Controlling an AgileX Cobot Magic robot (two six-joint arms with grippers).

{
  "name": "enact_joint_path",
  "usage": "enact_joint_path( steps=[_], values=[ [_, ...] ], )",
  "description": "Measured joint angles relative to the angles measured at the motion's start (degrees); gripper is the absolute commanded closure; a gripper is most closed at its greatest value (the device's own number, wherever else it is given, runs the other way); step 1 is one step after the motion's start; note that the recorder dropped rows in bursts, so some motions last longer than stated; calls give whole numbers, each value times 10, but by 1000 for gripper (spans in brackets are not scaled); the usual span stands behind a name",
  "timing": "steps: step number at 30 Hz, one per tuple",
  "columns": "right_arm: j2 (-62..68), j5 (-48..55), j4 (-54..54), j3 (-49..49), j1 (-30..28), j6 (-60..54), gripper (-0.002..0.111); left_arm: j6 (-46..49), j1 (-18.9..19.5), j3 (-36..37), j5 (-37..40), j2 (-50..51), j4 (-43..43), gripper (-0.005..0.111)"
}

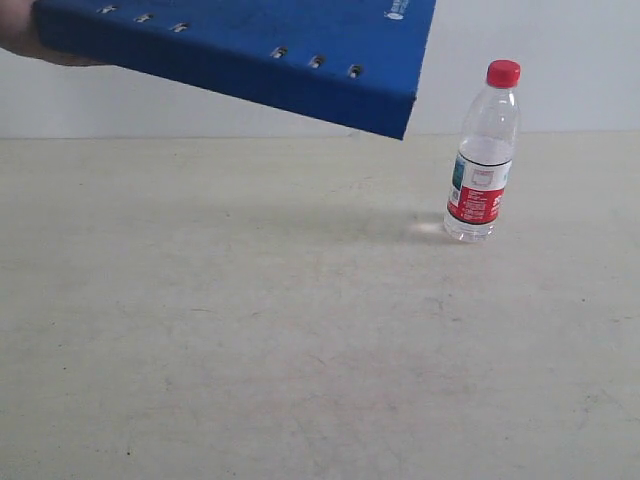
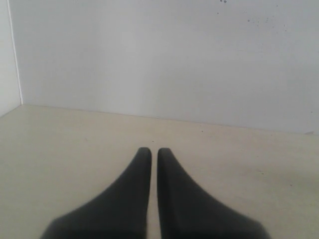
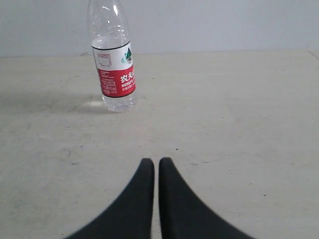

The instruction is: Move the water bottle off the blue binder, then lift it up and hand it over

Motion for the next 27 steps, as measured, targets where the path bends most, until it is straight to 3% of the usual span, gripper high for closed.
enact_joint_path(
  steps=[27],
  values=[
    [0, 1, -8, 0, 0, -75, 109, 0, 0, 0, 0, 0, 0, 102]
  ],
)
